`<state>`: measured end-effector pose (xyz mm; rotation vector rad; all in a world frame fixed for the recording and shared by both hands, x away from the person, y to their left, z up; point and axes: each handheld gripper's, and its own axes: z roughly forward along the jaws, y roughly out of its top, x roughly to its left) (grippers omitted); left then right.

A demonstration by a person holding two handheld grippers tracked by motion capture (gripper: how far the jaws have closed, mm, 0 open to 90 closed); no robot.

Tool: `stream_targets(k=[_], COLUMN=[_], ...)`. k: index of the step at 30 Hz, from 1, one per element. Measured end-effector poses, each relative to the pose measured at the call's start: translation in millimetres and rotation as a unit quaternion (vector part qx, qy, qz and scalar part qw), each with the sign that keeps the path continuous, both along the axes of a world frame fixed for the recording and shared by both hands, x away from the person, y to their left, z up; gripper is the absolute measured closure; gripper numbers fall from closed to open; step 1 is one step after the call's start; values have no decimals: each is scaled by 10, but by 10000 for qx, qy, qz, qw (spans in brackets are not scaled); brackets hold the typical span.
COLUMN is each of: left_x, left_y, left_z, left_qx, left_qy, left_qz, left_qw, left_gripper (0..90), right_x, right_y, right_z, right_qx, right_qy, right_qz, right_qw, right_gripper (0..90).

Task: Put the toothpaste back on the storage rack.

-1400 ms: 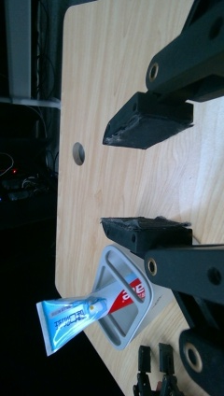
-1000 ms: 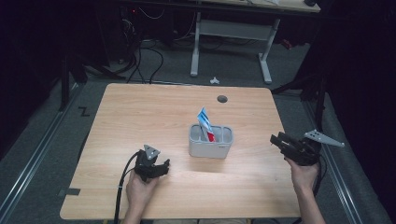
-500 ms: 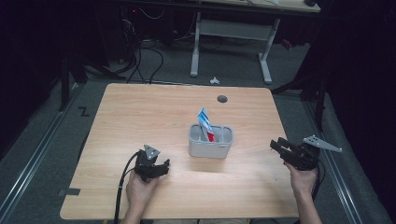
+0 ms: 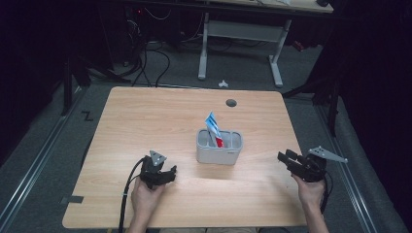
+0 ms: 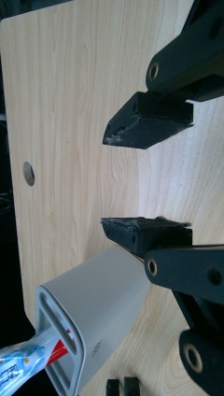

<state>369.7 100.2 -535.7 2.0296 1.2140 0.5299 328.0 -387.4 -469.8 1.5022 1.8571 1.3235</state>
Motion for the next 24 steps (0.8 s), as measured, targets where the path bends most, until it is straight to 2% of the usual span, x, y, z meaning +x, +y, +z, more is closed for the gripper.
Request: stream_targets(k=[14, 24], left_x=[0, 0], left_y=[0, 0], left_z=[0, 0], left_qx=[-1, 0], left_qy=[0, 0], left_qz=[0, 1], left_qw=[10000, 10000], left_gripper=[288, 288], right_x=[-2, 9], right_y=[57, 134], right_z=[-225, -354], right_qx=[-142, -378], right_qy=[235, 365], right_qz=[-79, -68], right_qw=[9996, 9986], right_gripper=[532, 527])
